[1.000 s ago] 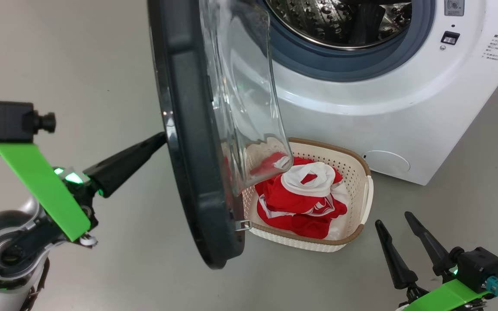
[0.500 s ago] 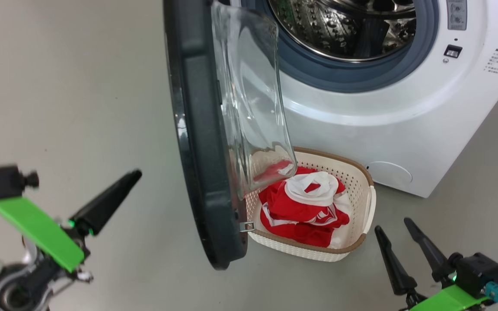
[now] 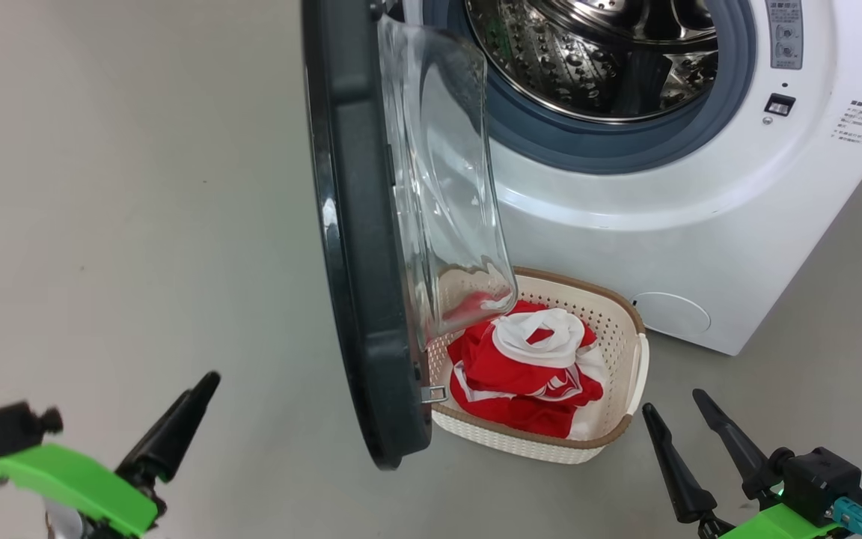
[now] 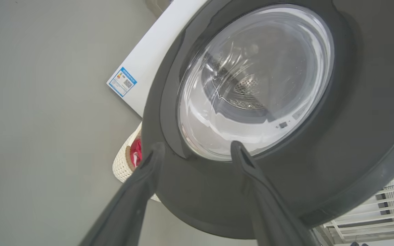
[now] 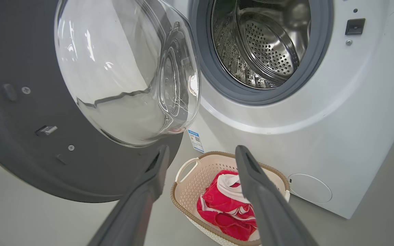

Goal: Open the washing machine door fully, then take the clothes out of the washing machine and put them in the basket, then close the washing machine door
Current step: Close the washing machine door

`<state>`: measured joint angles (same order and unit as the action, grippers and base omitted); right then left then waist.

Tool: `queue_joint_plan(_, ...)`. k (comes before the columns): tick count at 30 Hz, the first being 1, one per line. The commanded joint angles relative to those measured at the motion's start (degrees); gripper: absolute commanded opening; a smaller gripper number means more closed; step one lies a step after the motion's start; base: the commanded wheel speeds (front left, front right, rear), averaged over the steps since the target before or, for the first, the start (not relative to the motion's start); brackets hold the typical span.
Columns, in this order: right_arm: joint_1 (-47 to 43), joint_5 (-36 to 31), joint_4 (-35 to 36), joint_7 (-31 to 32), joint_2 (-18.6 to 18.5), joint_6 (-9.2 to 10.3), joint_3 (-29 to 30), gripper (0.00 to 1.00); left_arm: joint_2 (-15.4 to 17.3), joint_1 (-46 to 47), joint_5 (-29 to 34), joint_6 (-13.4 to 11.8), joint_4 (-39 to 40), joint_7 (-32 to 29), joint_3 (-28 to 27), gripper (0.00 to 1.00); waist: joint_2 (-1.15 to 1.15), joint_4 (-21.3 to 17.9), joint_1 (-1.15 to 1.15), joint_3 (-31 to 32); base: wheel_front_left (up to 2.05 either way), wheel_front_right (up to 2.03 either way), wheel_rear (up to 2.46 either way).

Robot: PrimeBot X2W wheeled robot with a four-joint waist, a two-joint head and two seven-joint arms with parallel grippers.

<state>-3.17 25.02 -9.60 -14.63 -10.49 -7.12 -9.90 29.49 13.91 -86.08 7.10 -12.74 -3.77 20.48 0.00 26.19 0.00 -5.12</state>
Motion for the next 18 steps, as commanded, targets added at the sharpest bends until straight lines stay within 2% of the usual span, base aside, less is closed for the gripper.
queue_joint_plan(1, 0.3, 0.2, 1.2, -0.4, -0.6, -0.36, -1.2, 1.0, 1.7, 0.3, 0.9, 0.4, -0.1, 2.1, -2.1, 1.0, 0.0, -0.2, 0.0, 0.2, 0.0, 0.0, 0.0)
queue_joint_plan(11, 0.0, 0.3, 1.5, -0.4, -0.3, -0.36, -0.7, 1.0, 0.0, -4.3, 3.3, 0.4, -3.7, 13.7, 0.8, 1.0, 0.0, -1.2, 0.0, 0.2, 0.0, 0.0, 0.0)
queue_joint_plan(18, 0.2, 0.4, 1.9, -0.4, -0.4, -0.36, 0.2, 1.0, -0.2, -5.0, 6.6, 0.4, -6.8, 17.9, 2.2, 1.0, 0.0, -2.0, 0.0, -0.2, 0.0, 0.0, 0.0)
